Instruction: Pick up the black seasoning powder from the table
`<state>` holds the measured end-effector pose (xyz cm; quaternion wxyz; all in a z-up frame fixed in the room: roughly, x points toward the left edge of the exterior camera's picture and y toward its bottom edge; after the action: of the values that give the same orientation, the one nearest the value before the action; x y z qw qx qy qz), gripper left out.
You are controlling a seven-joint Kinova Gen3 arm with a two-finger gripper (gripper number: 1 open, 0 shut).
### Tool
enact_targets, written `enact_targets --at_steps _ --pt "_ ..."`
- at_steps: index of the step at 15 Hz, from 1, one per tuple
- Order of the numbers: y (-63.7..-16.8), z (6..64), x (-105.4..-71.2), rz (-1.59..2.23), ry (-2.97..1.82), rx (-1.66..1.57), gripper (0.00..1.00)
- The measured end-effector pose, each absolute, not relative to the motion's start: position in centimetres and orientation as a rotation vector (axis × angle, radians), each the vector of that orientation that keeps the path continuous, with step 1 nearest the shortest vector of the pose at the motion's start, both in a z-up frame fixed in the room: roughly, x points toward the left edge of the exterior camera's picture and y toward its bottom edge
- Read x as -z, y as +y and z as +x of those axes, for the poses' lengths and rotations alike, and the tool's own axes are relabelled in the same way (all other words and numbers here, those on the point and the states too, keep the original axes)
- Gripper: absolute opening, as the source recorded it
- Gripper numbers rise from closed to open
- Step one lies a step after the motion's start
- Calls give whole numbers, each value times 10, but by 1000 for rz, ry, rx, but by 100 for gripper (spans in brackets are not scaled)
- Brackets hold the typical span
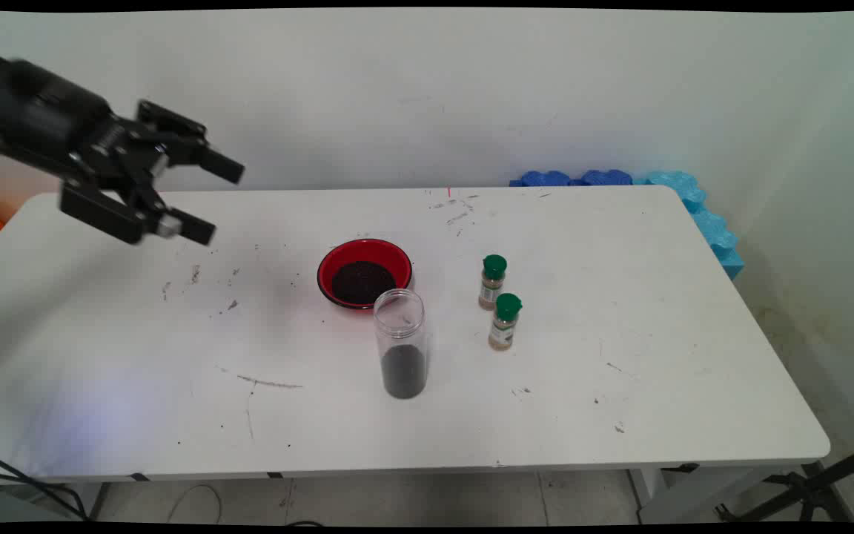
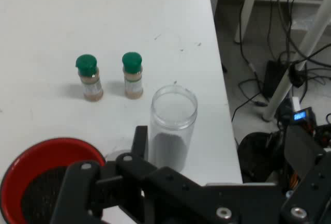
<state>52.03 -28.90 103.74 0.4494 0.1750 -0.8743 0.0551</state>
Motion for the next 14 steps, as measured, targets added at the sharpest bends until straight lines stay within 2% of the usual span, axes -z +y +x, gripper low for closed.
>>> enact_targets --at_steps 14 --pt "-290 477 -908 505 -2267 -118 100"
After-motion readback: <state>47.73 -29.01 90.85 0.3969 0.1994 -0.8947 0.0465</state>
